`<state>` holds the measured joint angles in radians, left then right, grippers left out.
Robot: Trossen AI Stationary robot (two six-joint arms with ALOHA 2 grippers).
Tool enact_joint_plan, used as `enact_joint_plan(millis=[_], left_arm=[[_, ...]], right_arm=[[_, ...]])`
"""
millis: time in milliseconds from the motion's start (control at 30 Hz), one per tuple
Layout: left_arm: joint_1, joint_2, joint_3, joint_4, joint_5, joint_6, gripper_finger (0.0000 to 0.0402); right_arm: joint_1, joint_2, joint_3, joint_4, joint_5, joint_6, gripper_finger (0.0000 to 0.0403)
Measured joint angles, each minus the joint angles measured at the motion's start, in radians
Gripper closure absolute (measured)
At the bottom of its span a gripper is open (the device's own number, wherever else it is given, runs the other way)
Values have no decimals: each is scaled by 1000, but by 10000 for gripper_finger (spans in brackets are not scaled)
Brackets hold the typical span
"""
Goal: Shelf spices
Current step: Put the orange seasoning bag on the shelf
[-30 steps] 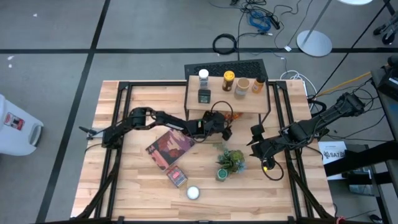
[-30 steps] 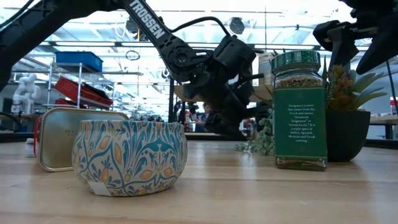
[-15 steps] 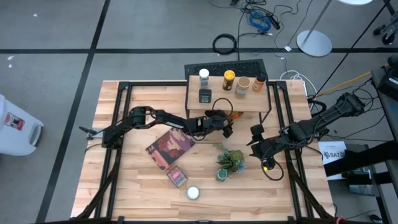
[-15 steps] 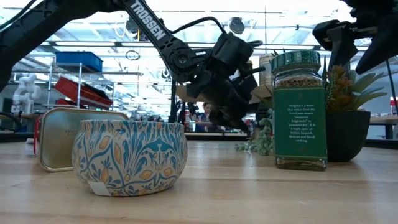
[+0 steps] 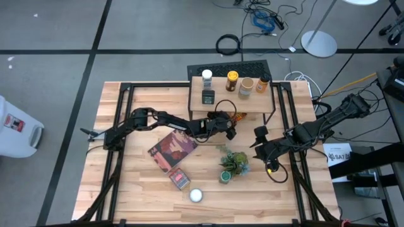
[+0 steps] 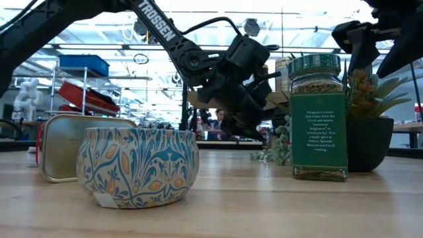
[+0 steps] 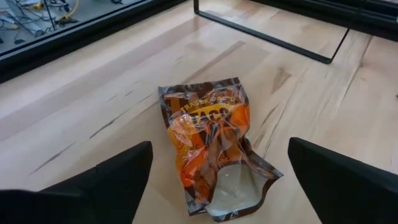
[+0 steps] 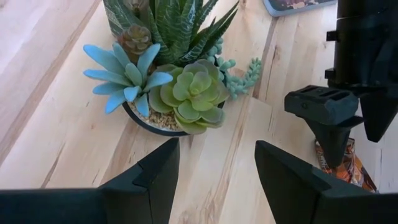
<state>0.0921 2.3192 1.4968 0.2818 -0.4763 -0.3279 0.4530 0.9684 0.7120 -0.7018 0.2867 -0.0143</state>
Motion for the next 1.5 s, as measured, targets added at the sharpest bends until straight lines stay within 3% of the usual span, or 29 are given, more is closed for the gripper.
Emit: enact_joint_plan(millis=[267,500,733,1033,1233,1367,1500], left_arm=[[-3,0,0,-11,23,-3,91],[-11,-4,1,-66,47,-4,124],[-29,3,-3,-128,100,-12,133],[-50,3,-3,-117,71,-11,133],[-53,3,-3,-71,4,-6,133],[-53,3,-3,-56,4,-6,133],[-56,3,-3,-55,23,-6,133]], right_arm=[[0,0,0,27,0,0,204],[0,0,0,27,0,16,204],[0,0,0,8,18,63,204],[0,0,0,-25,58,121,204],[0,0,-9,-40,137,271,204],[1,0,-95,-4,129,393,204],[9,0,-255,198,150,515,204]])
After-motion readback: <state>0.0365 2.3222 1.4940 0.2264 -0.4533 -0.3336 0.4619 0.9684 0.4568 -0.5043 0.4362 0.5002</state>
